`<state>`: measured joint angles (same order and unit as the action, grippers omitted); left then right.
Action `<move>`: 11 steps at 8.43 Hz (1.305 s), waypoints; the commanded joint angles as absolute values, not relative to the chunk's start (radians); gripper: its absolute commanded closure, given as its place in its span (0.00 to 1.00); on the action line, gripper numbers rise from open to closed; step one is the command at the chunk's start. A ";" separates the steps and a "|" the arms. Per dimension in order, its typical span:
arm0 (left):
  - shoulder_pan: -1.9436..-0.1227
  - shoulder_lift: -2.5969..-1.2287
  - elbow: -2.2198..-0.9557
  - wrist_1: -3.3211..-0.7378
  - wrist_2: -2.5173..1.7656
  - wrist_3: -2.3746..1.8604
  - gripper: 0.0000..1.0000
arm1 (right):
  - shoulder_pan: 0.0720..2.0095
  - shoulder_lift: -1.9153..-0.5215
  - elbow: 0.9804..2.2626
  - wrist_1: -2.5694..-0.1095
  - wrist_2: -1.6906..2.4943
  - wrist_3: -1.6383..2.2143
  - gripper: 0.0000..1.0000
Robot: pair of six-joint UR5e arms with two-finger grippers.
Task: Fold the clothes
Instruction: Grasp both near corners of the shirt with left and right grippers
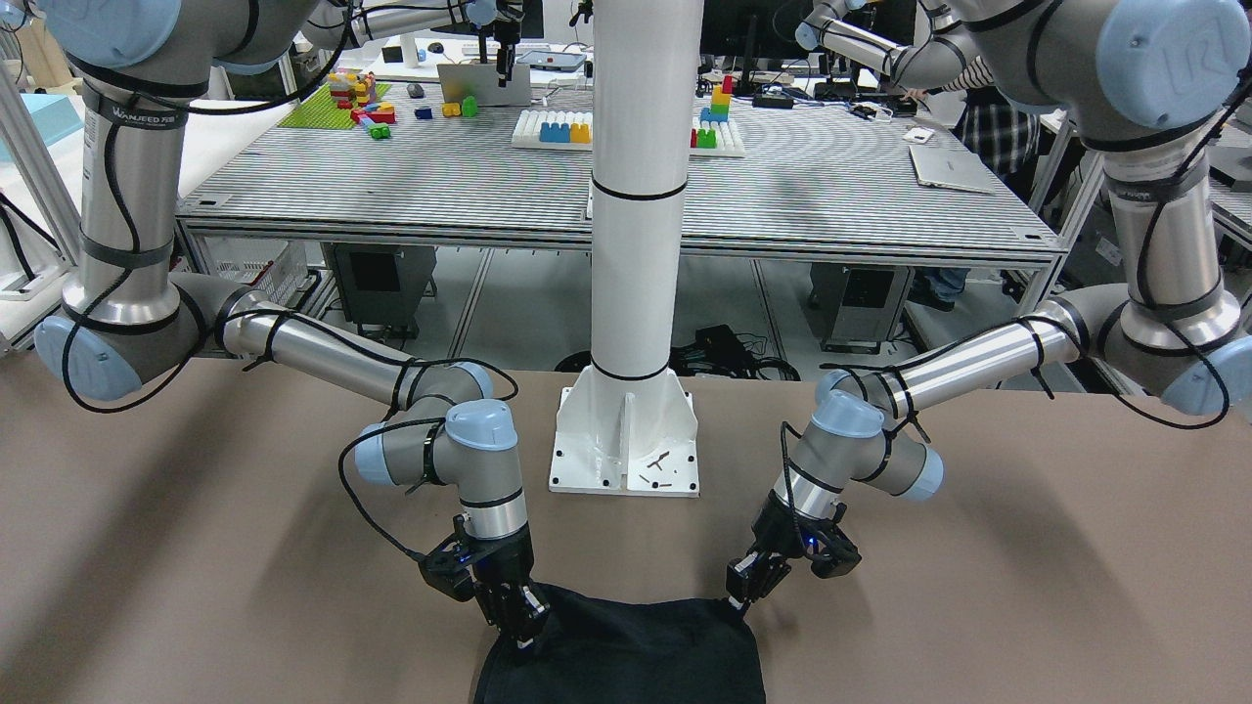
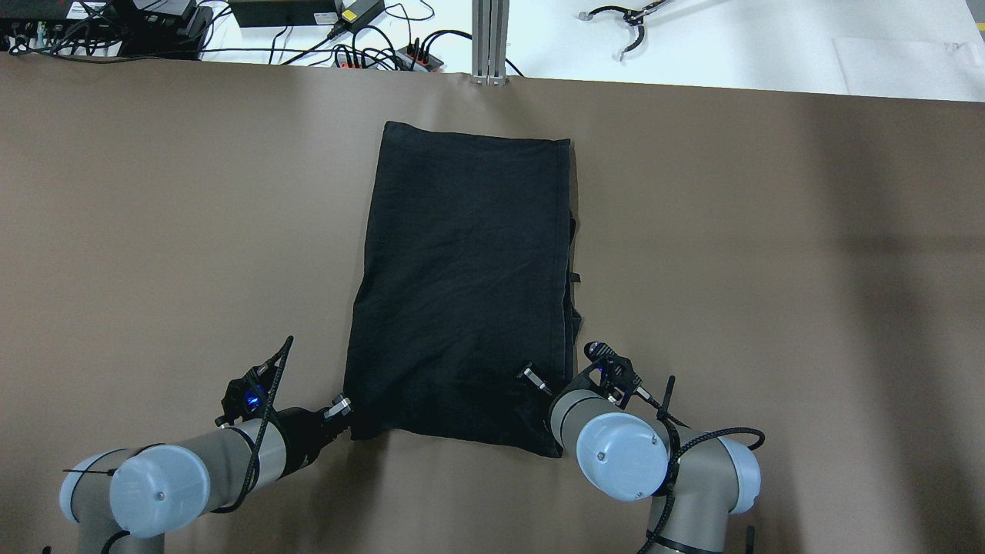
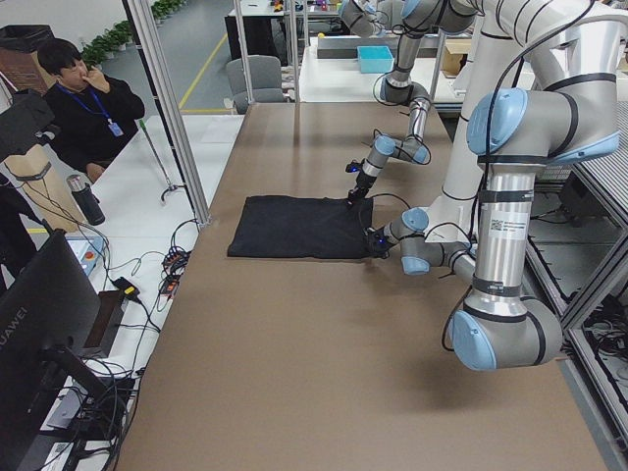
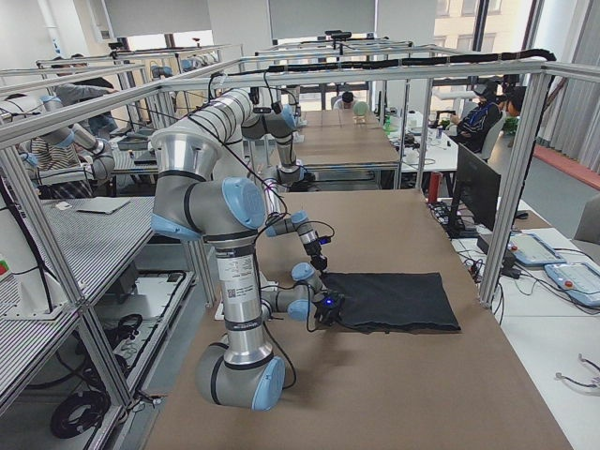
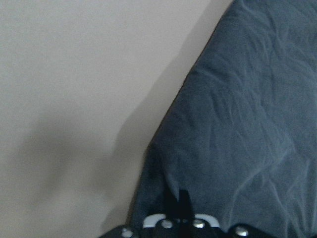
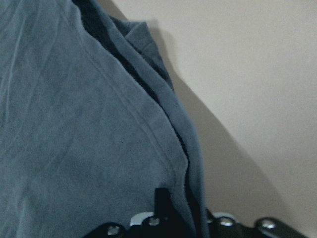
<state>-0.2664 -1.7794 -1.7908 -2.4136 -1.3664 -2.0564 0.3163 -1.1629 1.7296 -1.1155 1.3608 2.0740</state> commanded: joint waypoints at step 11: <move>-0.328 -1.720 -2.127 -2.293 -1.555 -2.033 1.00 | 0.222 -1.359 2.188 -1.268 1.365 2.063 1.00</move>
